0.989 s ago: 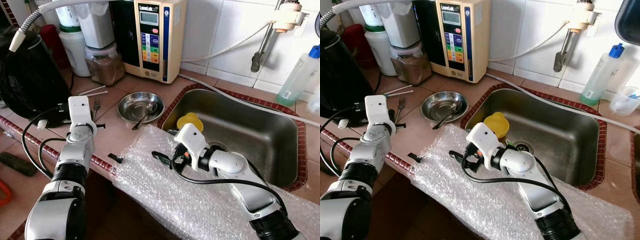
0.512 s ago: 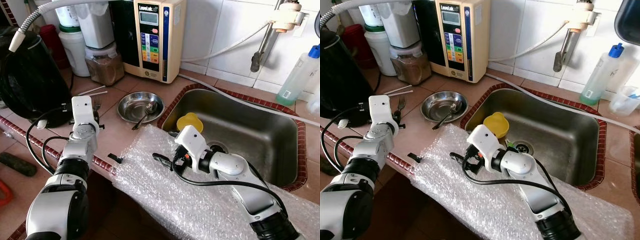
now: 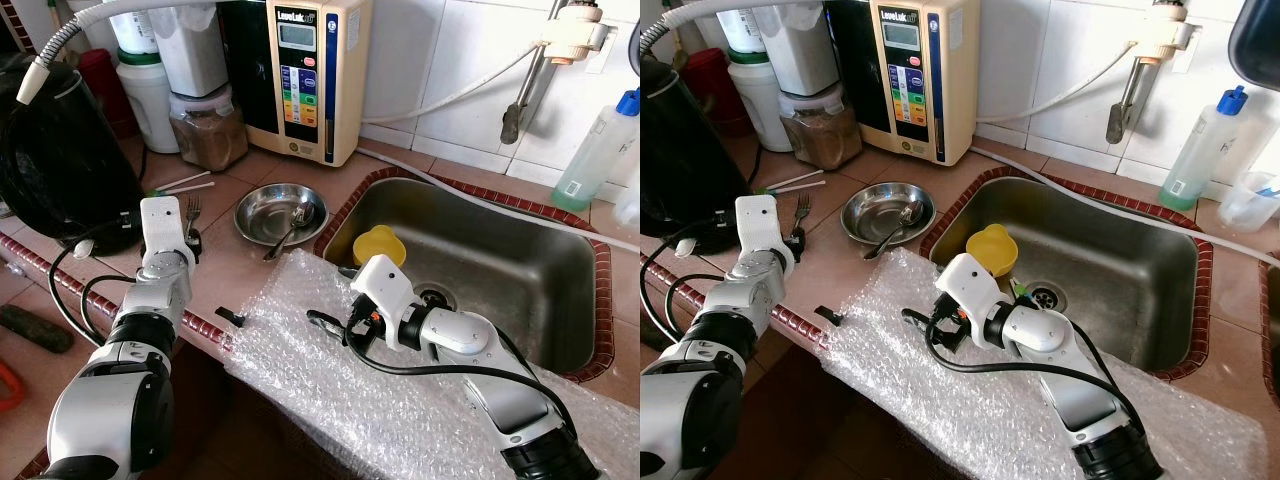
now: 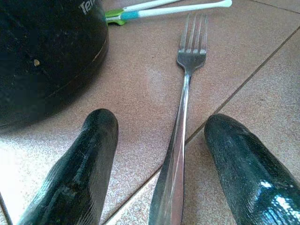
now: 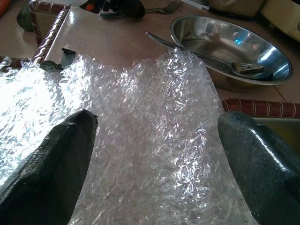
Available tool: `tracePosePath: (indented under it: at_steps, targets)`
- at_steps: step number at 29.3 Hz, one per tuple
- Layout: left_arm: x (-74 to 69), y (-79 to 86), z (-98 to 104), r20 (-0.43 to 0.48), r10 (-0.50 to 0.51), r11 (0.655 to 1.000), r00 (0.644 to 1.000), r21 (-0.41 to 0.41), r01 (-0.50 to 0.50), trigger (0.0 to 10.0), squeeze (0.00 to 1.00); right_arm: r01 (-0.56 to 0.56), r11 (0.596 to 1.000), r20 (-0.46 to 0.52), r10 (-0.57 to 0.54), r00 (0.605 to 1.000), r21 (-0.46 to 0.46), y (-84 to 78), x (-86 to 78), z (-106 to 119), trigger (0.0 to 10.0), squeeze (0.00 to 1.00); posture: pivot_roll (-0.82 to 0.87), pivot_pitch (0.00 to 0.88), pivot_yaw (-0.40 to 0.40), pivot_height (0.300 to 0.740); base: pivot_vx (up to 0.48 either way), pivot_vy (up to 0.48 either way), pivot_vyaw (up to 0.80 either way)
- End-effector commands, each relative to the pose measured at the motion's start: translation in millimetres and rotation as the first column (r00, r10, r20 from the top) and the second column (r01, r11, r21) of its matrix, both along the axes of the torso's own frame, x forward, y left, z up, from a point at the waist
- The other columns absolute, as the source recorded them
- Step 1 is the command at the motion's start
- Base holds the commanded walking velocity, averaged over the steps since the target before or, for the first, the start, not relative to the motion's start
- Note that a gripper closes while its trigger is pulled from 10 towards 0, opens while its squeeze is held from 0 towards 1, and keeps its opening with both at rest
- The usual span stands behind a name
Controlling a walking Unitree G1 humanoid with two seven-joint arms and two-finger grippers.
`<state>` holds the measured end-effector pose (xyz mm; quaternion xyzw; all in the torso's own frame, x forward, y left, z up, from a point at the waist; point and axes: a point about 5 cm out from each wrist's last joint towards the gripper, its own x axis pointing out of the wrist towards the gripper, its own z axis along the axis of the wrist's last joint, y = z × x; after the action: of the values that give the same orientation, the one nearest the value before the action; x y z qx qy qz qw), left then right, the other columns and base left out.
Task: Kitchen organization
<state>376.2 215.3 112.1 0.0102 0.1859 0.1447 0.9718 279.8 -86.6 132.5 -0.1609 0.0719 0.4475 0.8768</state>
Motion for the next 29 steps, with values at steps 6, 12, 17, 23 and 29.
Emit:
tracePosePath:
  at_steps: [6,12,17,23,29]
  targets:
    - [3.0,-5.3,0,-0.024,-0.039,0.996,0.999,-0.076,0.037,10.0,0.0,0.001,1.0,0.021,-0.001,1.0,-0.001,-0.6,-0.3,4,10.0,0.0,0.08,0.0,0.047,0.74,0.0,0.0,0.0]
    - [2.8,-14.1,-5,-0.079,-0.122,0.987,0.989,-0.112,0.113,10.0,0.0,0.005,1.0,0.02,-0.005,1.0,-0.001,-1.1,-0.6,4,10.0,0.0,0.08,0.0,0.052,0.74,0.0,0.0,0.0]
    - [-0.3,-18.3,-12,-0.116,-0.175,0.977,0.978,-0.147,0.157,2.9,0.0,0.01,1.0,0.02,-0.009,1.0,-0.002,-2.5,0.0,3,10.0,0.0,0.08,0.0,0.053,0.74,0.0,0.0,0.0]
    - [-5.3,-14.8,-20,-0.149,-0.19,0.973,0.97,-0.16,0.166,0.0,0.0,0.011,1.0,0.02,-0.011,1.0,-0.005,-3.3,0.8,3,10.0,0.0,0.09,0.0,0.051,0.74,0.0,0.0,0.0]
    - [-9.3,-11.8,-26,-0.165,-0.191,0.971,0.968,-0.177,0.161,0.0,0.0,0.014,1.0,0.023,-0.014,1.0,-0.007,-4.2,1.9,4,10.0,0.0,0.09,0.0,0.054,0.74,0.0,0.0,0.0]
